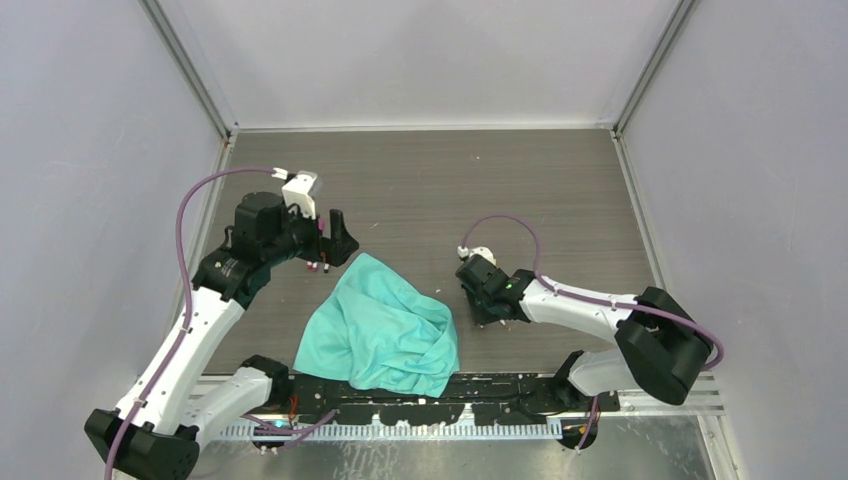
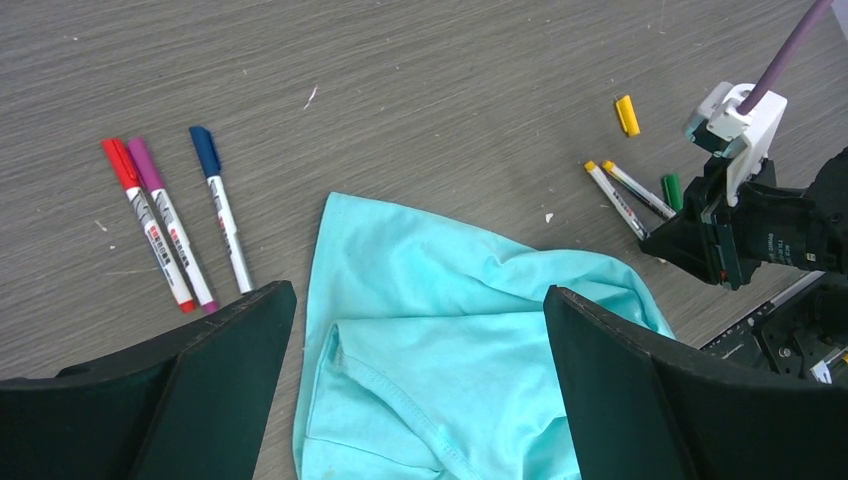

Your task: Insert the pens into the pen caps

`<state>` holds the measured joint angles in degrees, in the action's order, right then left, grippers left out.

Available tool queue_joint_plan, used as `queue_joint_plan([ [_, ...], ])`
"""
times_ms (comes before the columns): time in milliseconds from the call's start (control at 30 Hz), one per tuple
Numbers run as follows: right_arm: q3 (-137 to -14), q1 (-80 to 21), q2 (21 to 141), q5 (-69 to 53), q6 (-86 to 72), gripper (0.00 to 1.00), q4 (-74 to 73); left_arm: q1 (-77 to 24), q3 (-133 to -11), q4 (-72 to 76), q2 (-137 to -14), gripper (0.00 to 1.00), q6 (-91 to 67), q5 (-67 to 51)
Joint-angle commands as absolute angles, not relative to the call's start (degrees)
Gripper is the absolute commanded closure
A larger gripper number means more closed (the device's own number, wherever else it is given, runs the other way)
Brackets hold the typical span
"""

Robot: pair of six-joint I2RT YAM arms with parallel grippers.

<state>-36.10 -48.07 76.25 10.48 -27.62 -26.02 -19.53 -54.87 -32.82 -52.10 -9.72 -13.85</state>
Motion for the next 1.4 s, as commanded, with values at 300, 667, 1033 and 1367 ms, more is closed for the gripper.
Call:
queue_joint_plan([
  [300,-43.4,-48.9,67.8,-1.0,-22.9,0.99,-28.5,-27.7,-51.4,-25.9,-48.6,0.02,-1.9,-21.8],
  [667,-47.5,-48.9,60.1,-28.0,-26.5,0.99,-36.7,-50.1,-42.8,-21.0,-40.0,0.01,10.8,-16.7],
  [1033,-44.1,-49.6,63.1,-51.2,-34.2,0.99,-28.2,-75.7,-42.3,-21.3,-45.5,0.09,22.6,3.3],
  [1367,-44.7,-49.9,66.2,-57.3,-36.3,0.99,-25.3,-81.7,-41.3,-19.8,-49.1,0.14,25.2,6.6],
])
